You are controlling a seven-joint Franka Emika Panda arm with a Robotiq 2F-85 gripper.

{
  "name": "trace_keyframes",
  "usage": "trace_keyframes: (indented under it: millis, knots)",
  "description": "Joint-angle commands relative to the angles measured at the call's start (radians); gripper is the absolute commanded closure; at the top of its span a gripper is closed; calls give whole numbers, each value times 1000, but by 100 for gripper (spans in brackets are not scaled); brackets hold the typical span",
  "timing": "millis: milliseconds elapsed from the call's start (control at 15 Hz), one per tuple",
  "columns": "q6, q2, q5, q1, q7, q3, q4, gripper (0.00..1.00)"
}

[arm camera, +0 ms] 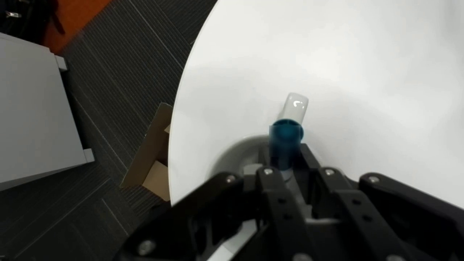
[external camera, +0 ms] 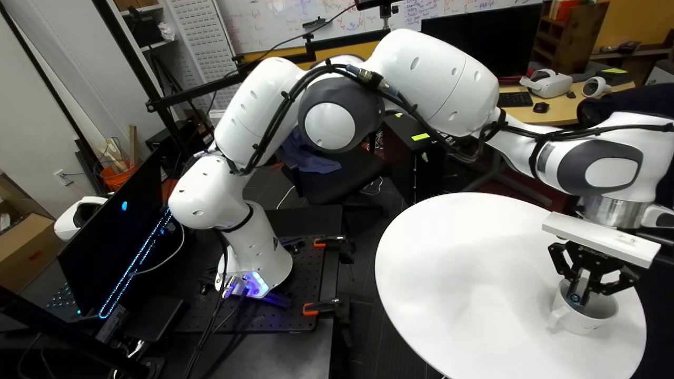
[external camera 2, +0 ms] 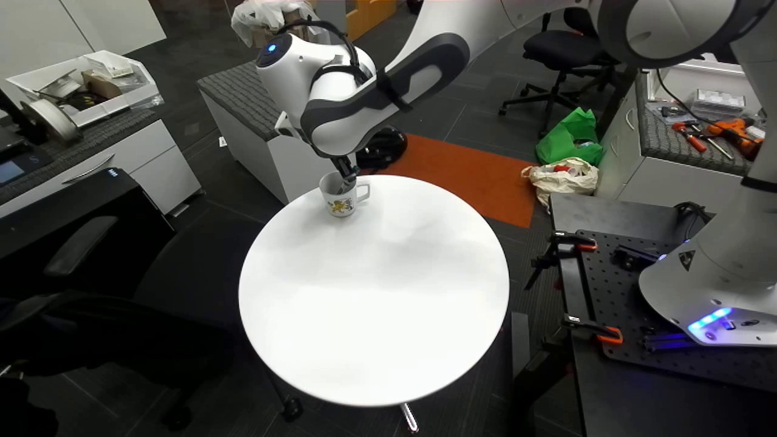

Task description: Take the marker from the cup and put it on the table

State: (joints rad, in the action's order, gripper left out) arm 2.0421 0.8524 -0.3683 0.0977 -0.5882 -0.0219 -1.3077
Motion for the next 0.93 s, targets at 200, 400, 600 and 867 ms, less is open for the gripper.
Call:
trace_keyframes:
  millis: [200,400,600,867]
  knots:
    - [-67,-103,24,1,-14,10,-62,95]
    - [-61,-168,23,1,-3,11,-123,95]
    - [-31,-244,16,2,5,9,-202,95]
    - [26,-356,2,-4,25,8,-322,95]
